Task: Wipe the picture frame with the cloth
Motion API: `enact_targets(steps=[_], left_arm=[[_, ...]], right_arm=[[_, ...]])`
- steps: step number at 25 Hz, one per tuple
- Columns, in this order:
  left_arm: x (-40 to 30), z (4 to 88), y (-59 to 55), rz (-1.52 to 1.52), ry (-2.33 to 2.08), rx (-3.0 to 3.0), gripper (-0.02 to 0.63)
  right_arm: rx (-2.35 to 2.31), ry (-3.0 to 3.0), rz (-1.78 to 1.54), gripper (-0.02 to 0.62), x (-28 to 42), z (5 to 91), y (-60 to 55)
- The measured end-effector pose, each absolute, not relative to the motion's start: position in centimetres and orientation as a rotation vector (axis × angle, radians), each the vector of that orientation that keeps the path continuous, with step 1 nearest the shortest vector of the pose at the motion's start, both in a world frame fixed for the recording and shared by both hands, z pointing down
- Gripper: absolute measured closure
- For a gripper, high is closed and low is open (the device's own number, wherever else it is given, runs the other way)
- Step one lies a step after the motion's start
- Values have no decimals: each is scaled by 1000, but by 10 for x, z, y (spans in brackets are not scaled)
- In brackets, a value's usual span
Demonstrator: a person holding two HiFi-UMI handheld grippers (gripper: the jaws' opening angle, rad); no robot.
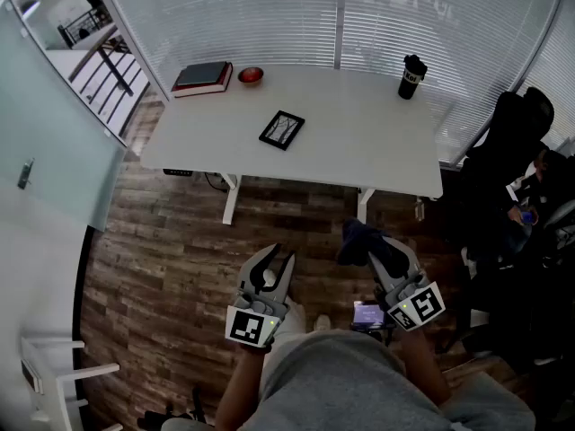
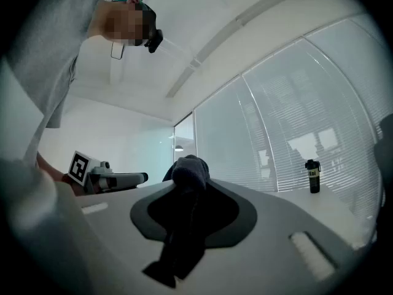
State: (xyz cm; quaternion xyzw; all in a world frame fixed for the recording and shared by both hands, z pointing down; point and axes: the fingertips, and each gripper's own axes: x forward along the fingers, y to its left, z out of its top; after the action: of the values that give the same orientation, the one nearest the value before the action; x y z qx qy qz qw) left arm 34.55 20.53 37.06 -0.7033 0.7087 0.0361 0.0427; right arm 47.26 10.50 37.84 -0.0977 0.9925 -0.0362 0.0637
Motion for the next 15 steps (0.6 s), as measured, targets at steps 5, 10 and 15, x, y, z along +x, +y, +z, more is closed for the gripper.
enact_targets(steps=[5,10,15], left_arm=[[324,379,186,105,2182,-2157,514],[282,386,166,97,2199,-2168,515],[223,394,140,84,2197,-2190,514]], right_arm=[[-275,2986,-190,497,456,383,85],[-296,3003,-212,492,421,385,58],[-383,3020,-221,492,370,383,22]])
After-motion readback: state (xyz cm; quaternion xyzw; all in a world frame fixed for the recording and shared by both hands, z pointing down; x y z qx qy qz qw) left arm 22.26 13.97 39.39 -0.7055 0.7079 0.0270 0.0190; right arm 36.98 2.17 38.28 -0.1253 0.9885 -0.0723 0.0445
